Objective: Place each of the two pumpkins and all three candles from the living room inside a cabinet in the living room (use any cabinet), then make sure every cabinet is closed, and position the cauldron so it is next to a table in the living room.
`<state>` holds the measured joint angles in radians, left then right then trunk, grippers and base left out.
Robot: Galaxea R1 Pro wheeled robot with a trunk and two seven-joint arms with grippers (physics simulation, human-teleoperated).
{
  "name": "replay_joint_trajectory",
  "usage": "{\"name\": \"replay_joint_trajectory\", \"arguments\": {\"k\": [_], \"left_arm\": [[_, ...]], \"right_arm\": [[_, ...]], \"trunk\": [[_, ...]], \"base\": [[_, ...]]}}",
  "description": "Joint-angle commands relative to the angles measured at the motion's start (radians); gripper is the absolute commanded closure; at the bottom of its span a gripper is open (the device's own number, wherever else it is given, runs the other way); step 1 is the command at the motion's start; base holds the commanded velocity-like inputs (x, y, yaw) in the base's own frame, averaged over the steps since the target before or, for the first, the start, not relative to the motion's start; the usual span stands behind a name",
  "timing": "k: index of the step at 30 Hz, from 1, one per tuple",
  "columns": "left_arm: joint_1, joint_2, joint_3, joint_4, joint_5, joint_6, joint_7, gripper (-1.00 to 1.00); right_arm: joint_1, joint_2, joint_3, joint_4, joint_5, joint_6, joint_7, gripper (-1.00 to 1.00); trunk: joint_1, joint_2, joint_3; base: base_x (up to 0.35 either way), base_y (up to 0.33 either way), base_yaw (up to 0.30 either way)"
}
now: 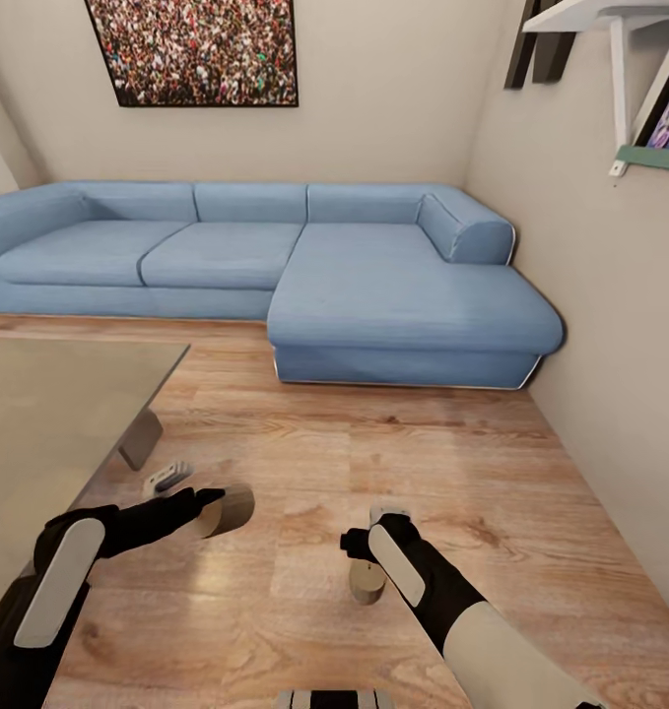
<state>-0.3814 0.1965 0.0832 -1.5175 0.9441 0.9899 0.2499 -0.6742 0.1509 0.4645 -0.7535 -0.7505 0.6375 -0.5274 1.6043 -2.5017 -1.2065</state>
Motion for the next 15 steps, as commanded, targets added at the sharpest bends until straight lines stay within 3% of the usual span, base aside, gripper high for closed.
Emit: {"name": "replay_joint_trajectory", "arguments": {"k": [1, 10, 15], "left_arm": [[0.0, 0.003, 0.001, -0.001, 0.019, 0.003, 0.009, 1.0], [0.002, 0.007, -0.003, -0.001, 0.036, 0.003, 0.009, 1.0], [0.003, 0.005, -0.03, -0.001, 0.035, 0.001, 0.009, 1.0]], "right_arm": [[-0.001, -0.001, 0.003, -0.001, -0.01, 0.001, -0.01, -1.0], [-0.001, -0.001, 0.003, -0.001, -0.01, 0.0, -0.01, -1.0], [-0.001, -0.001, 0.003, 0.0, -0.01, -0.001, -0.008, -1.0]], "trunk": [[0.0, -0.001, -0.005], [0.004, -0.003, -0.04], [0.006, -0.004, -0.059]], "base": [[0.0, 0.0, 0.0], [0.0, 0.0, 0.0], [0.0, 0.0, 0.0]]}}
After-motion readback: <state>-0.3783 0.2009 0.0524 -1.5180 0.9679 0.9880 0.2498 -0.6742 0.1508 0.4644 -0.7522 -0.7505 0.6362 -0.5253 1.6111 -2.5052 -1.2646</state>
